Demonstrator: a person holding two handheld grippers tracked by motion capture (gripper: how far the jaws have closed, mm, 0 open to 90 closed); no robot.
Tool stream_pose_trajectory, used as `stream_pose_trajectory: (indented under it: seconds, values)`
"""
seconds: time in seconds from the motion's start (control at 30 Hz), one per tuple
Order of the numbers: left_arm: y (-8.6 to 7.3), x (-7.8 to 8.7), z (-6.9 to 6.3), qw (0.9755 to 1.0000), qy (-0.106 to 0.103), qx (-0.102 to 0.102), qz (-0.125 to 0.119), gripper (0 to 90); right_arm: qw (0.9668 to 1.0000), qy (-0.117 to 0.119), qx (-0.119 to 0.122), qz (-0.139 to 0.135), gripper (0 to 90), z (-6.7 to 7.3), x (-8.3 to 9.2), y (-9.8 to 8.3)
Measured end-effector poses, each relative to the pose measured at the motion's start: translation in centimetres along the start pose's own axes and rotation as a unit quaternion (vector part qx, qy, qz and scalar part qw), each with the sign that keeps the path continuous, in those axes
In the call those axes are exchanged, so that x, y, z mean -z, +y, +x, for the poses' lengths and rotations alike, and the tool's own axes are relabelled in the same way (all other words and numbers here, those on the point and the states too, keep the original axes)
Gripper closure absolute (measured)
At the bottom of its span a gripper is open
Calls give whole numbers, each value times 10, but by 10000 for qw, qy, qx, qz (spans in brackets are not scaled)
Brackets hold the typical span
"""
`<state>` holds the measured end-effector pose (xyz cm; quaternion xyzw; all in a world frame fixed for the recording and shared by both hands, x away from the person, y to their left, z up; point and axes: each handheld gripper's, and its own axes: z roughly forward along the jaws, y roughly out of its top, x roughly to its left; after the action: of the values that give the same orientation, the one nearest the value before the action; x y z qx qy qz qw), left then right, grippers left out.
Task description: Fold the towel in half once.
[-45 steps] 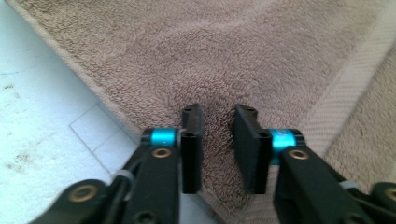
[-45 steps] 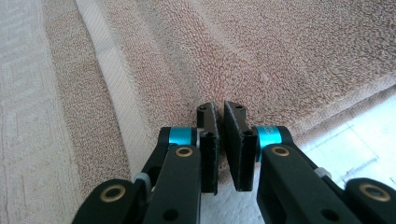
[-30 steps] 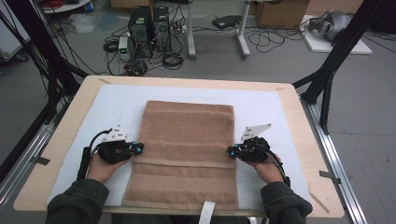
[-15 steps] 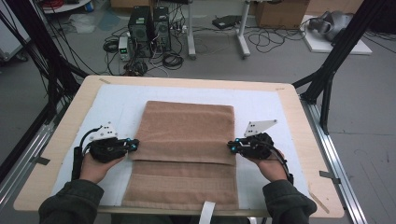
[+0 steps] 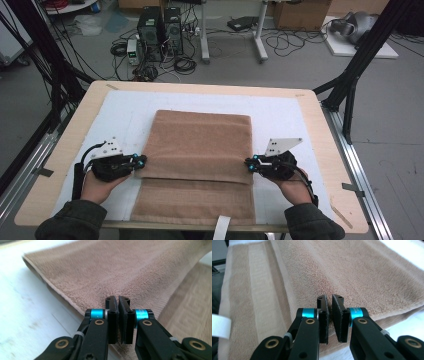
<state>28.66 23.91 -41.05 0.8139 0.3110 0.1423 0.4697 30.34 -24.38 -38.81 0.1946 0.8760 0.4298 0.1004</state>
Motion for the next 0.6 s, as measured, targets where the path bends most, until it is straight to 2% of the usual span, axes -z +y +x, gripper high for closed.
stream_pose_trajectory:
  seconds: [0.1,0.2,0.37,0.43,0.53,0.57,0.6]
  values:
    - [-8,-1,-7,10000,-87,7,25,860,10000,48,-77,36,838,5,-2,-9]
    - [-14,1,-13,9999,-86,-21,59,860,9999,92,-122,-21,838,8,-3,-17]
    - [-17,9,-23,9999,-138,-32,50,861,9997,180,-185,-55,838,15,-3,-25]
    - [-14,15,-27,9997,-224,1,36,862,9996,200,-138,-118,838,18,2,-23]
    - [-6,32,-37,9994,-340,-69,-35,862,9995,241,9,-197,839,25,16,-14]
    - [-4,40,-41,9989,-446,-145,-47,862,9993,283,88,-231,839,28,23,-10]
    - [-3,45,-44,9978,-641,-190,-26,861,9988,361,169,-284,829,33,29,-7]
